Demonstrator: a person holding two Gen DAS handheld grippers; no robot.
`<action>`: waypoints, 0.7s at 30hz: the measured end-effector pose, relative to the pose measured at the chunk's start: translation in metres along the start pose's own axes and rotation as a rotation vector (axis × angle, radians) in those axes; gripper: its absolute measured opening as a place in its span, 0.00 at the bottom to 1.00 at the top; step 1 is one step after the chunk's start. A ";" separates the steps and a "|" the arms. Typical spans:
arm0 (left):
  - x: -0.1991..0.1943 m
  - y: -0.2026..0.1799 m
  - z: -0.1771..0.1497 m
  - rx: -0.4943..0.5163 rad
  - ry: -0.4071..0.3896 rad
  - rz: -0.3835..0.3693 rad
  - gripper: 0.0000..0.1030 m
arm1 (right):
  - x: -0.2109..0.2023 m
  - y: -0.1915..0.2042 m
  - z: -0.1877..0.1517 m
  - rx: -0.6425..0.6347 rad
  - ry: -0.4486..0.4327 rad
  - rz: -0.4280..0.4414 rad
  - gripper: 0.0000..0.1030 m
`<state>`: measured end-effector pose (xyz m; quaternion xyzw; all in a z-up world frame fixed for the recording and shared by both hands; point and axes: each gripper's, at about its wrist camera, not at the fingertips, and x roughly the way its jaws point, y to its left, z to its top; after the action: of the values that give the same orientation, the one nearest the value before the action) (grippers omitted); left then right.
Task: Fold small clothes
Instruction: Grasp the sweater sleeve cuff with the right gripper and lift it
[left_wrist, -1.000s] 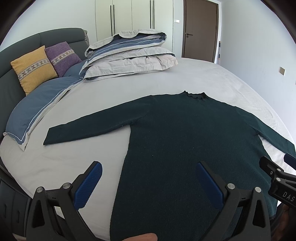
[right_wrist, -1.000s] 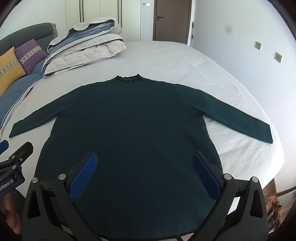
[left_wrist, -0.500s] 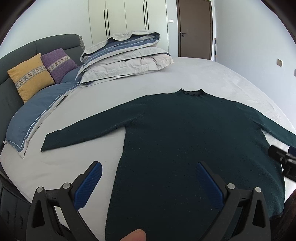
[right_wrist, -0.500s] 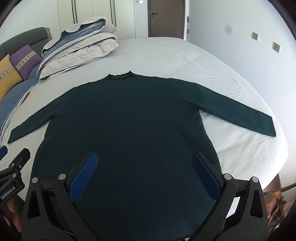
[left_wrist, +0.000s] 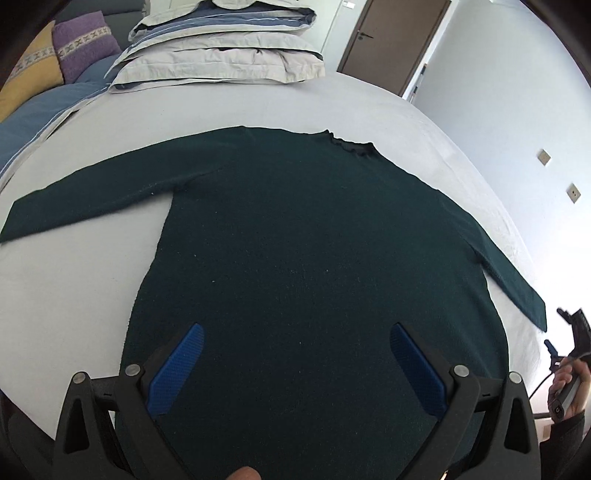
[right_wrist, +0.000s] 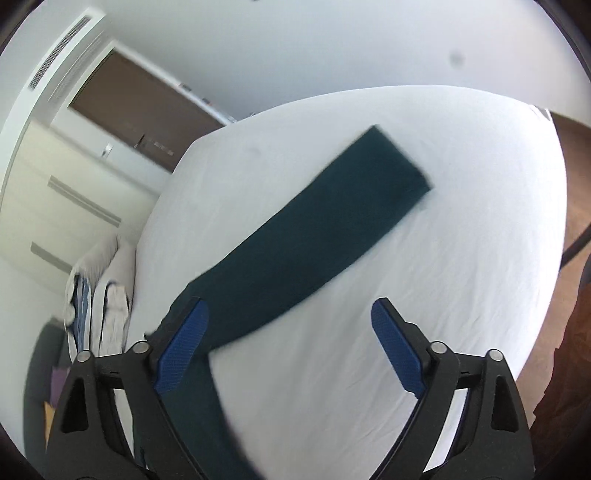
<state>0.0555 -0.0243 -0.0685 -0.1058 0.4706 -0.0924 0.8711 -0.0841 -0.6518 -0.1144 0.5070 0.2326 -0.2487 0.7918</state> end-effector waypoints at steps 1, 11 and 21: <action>0.003 0.001 0.000 -0.008 -0.011 0.003 1.00 | 0.008 -0.015 0.012 0.036 0.008 0.005 0.70; 0.025 -0.004 0.008 -0.047 0.027 -0.115 0.99 | 0.080 -0.046 0.080 0.100 0.002 0.094 0.48; 0.027 0.013 0.019 -0.080 0.021 -0.174 0.87 | 0.114 0.031 0.084 -0.114 -0.017 -0.022 0.07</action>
<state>0.0870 -0.0168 -0.0837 -0.1801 0.4722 -0.1499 0.8498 0.0327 -0.7356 -0.1315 0.4565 0.2451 -0.2478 0.8186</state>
